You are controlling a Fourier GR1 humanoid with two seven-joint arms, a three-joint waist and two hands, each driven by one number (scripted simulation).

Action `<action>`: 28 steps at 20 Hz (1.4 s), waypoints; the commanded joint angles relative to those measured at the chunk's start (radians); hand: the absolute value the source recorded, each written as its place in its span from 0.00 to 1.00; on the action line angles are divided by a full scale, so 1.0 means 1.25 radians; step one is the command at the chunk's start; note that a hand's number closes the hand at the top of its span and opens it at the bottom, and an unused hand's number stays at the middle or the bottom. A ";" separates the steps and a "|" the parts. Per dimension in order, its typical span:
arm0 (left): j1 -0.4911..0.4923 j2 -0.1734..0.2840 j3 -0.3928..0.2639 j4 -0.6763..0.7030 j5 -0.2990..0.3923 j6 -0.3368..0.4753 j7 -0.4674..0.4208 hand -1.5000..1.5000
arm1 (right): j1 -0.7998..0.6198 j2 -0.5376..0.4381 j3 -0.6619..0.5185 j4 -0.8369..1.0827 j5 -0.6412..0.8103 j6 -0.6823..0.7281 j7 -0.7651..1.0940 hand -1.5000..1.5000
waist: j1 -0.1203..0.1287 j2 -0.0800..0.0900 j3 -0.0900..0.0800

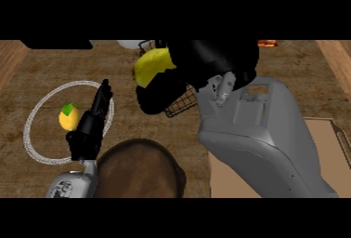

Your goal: Pick the pear from the tray and place it in the tiered basket

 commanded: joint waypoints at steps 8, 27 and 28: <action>0.007 -0.001 -0.006 -0.016 -0.017 0.004 0.008 0.50 | -0.056 -0.046 -0.018 0.294 0.130 -0.153 -0.173 1.00 | -0.002 0.002 0.000; -0.024 0.007 0.027 0.009 0.004 -0.010 0.013 0.50 | -0.055 -0.045 -0.309 0.459 -0.024 -0.433 -0.295 0.00 | -0.003 0.004 0.001; -0.029 -0.016 0.011 0.007 -0.011 0.012 0.002 0.50 | -0.052 -0.026 -0.323 0.471 -0.027 -0.480 -0.295 0.00 | 0.000 0.005 0.001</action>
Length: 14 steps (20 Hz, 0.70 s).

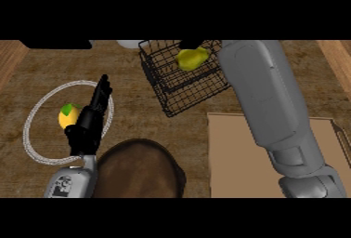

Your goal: Pick the pear from the tray and place it in the tiered basket

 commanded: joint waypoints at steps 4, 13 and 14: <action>-0.020 0.003 0.008 0.018 -0.012 0.009 -0.002 0.50 | 0.059 -0.061 -0.099 -0.087 -0.039 -0.086 0.026 0.00 | -0.020 -0.005 0.000; 0.090 0.000 -0.001 -0.026 -0.001 0.005 -0.043 0.50 | 0.282 -0.173 -0.283 -0.286 -0.241 0.009 -0.008 0.00 | -0.030 -0.009 0.001; 0.043 0.001 0.015 0.002 0.004 0.006 -0.025 0.50 | 0.285 -0.213 -0.300 -0.326 -0.275 0.071 0.010 0.00 | -0.037 -0.010 0.001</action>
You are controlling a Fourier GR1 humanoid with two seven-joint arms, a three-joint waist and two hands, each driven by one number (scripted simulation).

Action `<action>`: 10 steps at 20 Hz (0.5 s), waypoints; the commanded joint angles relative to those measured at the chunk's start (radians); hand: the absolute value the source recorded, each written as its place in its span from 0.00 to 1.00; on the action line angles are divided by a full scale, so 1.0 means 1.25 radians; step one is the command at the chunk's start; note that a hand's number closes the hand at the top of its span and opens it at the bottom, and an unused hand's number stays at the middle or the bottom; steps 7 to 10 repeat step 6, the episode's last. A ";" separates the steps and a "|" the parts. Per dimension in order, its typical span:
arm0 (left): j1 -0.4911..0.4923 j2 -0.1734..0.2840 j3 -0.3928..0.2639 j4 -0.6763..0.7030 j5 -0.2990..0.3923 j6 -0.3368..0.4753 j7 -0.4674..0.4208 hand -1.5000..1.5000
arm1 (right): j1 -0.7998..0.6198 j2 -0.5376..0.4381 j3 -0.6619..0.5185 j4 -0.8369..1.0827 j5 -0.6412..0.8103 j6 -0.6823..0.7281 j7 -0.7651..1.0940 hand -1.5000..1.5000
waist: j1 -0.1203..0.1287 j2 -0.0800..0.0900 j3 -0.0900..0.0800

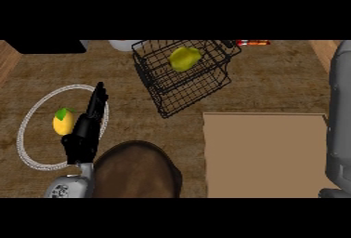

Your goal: Pick the pear from the tray and place it in the tiered basket

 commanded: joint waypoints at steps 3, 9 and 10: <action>0.011 0.010 -0.002 -0.073 -0.009 0.007 0.066 0.50 | 0.206 -0.112 -0.142 -0.119 -0.167 0.126 -0.094 0.00 | -0.002 -0.002 0.001; 0.000 -0.002 -0.007 -0.022 -0.008 0.002 0.019 0.50 | 0.250 -0.189 -0.219 -0.116 -0.271 0.231 -0.110 0.00 | -0.001 0.002 0.000; 0.000 -0.002 -0.007 -0.022 -0.008 0.002 0.019 0.50 | 0.250 -0.189 -0.219 -0.116 -0.271 0.231 -0.110 0.00 | -0.001 0.002 0.000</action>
